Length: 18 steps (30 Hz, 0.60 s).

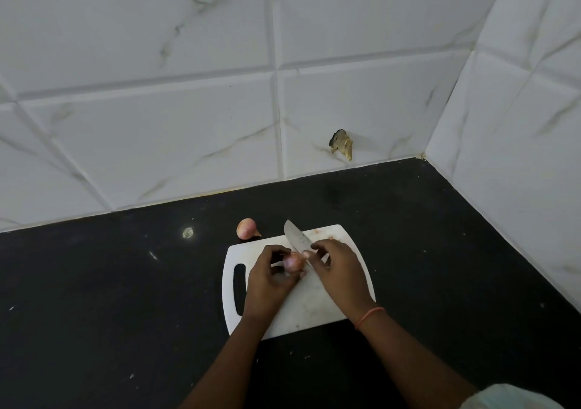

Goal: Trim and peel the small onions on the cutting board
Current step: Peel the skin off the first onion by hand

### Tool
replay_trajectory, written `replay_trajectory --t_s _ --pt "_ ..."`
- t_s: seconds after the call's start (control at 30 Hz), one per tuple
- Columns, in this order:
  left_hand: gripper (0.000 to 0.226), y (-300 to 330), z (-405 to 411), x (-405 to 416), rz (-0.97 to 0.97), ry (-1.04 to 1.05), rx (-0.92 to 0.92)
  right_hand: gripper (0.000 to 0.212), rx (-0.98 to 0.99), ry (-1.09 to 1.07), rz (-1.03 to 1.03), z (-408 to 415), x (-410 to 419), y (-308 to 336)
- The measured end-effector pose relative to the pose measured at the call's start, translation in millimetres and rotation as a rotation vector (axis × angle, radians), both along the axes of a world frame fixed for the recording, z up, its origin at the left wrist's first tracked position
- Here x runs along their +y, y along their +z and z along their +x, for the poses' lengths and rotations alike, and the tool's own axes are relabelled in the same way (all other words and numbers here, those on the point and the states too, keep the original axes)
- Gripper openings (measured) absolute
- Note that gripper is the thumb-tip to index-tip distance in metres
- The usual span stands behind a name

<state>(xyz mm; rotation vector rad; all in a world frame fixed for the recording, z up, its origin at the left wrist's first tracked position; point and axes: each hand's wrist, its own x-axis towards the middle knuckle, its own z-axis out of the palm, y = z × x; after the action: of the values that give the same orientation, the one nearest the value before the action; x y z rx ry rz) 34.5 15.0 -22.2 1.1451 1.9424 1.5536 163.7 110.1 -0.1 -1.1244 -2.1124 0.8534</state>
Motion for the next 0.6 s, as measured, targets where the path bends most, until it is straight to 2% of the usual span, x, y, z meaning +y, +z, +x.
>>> replay_trajectory --t_s 0.1,0.27,0.4,0.6 --pt "0.030 3 2 0 0.014 -0.008 0.006 0.034 -0.058 0.079 -0.099 -8 -8 3" --pt "0.034 0 1 0 0.024 -0.014 0.026 0.005 -0.098 0.065 0.006 -13 -11 5" --pt "0.038 0 1 -1 0.010 -0.013 0.028 0.006 -0.121 0.031 0.028 -8 -9 4" --pt "0.040 -2 -1 0 -0.032 0.004 0.008 0.006 -0.194 -0.106 0.234 10 9 8"
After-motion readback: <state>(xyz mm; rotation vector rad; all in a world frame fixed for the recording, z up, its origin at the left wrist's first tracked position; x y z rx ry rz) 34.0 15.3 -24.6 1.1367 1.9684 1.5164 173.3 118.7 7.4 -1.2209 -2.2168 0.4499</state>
